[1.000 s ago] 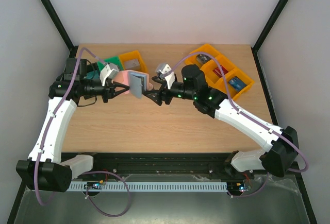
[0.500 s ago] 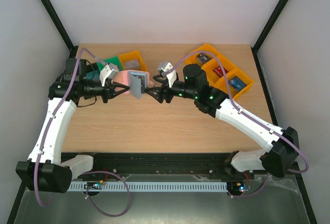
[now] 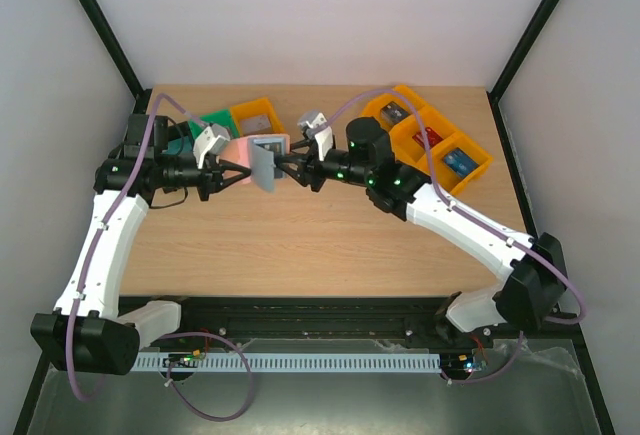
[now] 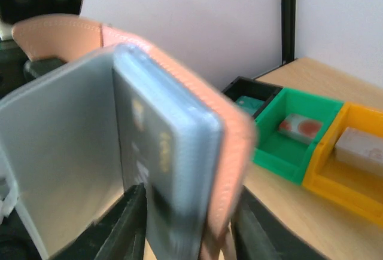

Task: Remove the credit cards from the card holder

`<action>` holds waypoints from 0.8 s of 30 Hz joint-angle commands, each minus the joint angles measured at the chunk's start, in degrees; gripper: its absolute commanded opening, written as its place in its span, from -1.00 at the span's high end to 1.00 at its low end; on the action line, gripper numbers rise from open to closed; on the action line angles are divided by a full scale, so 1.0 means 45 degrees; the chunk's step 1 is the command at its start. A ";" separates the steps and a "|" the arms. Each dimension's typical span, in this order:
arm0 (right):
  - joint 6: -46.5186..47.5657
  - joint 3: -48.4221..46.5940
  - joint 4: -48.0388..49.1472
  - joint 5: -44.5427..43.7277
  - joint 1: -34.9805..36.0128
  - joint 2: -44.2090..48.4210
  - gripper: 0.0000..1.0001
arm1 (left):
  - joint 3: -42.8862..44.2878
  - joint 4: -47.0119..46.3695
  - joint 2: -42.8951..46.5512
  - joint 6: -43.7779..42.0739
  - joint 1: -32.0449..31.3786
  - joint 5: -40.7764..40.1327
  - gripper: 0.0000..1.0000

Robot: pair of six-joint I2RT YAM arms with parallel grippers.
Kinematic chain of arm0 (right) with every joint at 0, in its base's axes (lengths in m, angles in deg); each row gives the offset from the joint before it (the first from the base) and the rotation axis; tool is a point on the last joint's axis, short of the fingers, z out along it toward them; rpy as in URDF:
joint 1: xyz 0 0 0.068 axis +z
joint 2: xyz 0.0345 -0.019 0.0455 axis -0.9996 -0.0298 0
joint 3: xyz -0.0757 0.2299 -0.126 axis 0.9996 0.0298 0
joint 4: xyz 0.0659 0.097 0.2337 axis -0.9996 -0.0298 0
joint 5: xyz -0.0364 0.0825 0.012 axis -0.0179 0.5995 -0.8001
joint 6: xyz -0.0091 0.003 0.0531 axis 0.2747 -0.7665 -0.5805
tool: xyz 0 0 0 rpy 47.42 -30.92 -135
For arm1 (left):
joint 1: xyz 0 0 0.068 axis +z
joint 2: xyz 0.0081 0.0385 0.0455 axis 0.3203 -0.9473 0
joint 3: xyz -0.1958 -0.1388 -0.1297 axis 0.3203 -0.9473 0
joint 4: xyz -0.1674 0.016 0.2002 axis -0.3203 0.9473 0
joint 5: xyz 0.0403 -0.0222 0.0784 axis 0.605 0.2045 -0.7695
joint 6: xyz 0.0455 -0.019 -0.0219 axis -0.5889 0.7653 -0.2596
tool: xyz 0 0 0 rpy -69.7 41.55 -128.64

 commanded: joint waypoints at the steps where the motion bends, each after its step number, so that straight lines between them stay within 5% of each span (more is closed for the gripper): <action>1: -0.0619 -0.0280 0.0865 0.1029 -0.0060 -0.0155 0.44 | -0.0139 -0.0328 0.0214 -0.0030 0.0062 0.0535 0.95; 4: -0.0706 -0.0303 0.0820 0.1235 -0.0055 -0.0293 0.87 | -0.0273 -0.0725 0.0214 0.0366 0.0062 0.0219 0.90; 9: -0.1054 -0.0334 0.0406 0.0193 -0.0062 -0.0341 0.97 | -0.0692 -0.1925 0.0137 0.1706 0.0082 -0.1091 -0.60; 11: -0.1349 -0.0424 0.0024 -0.0906 -0.0056 -0.0364 0.97 | -0.0795 -0.2224 0.0157 0.2001 0.0082 -0.1739 -0.93; 24: -0.2355 -0.0522 -0.3140 -1.1163 -0.0053 -0.0987 0.97 | -0.0052 -0.1684 -0.0653 0.1557 0.0086 -0.4425 -0.99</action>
